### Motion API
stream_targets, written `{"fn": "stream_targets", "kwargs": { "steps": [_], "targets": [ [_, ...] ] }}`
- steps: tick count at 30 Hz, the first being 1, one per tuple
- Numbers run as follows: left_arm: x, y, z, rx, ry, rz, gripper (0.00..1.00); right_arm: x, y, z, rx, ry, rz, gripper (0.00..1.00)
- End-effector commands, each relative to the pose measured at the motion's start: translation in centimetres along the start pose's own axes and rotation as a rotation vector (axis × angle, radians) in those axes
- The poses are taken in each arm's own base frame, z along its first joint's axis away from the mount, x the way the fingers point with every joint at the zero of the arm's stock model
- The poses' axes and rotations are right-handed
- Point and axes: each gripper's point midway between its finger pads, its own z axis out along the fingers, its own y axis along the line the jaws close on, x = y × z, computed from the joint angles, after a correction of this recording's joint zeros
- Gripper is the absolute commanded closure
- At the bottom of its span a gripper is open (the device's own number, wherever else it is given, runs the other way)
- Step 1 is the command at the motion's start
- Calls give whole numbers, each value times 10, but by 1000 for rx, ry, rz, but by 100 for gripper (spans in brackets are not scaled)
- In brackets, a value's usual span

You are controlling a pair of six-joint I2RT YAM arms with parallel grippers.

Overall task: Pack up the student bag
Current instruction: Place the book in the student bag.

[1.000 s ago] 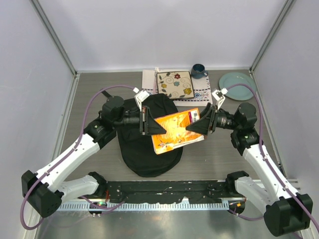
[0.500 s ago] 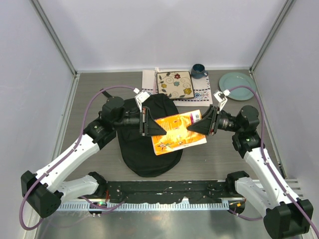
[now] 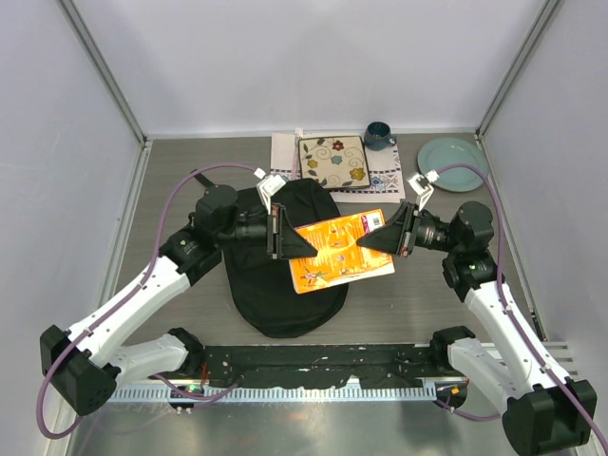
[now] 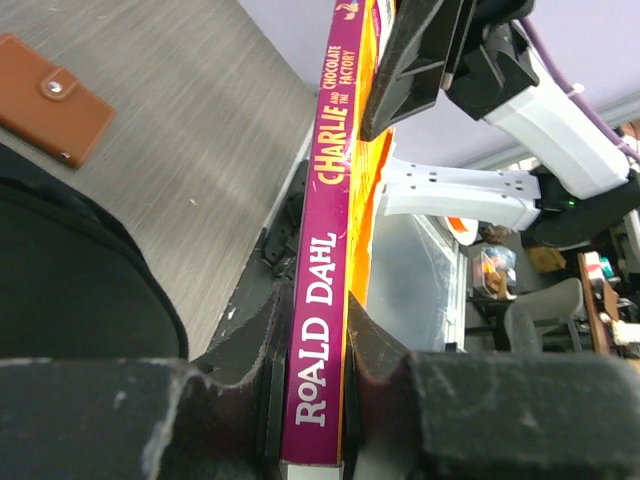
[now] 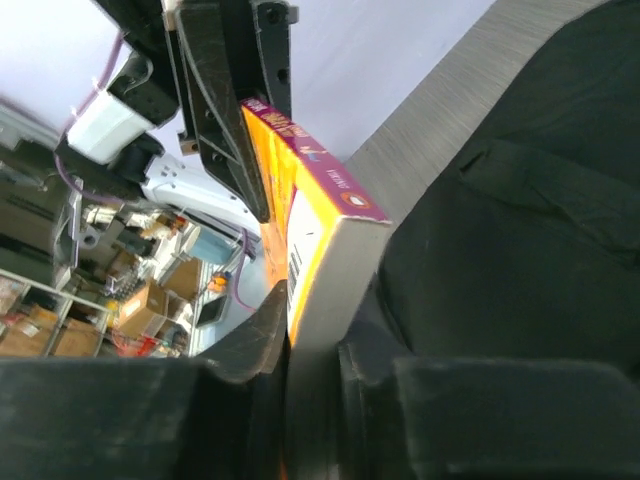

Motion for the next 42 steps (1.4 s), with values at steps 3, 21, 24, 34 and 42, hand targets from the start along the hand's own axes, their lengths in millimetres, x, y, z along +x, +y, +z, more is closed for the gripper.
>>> {"fn": "stream_targets", "kwargs": {
  "steps": [3,21,24,34,42],
  "targets": [
    [-11,43,-1,-217,-96,-23,95,-1,20,2,-75,43,-89,100],
    [46,125,-68,-761,-71,-44,0,-57,-111,-63,874,-368,66,100],
    [75,110,-49,-774,41,84,0,-71,-99,-85,952,-488,47,100],
    [128,84,13,-698,344,377,0,-79,-88,-117,1073,-593,38,100],
    [150,78,46,-656,496,450,4,-75,-91,-114,1063,-578,55,100]
  ]
}}
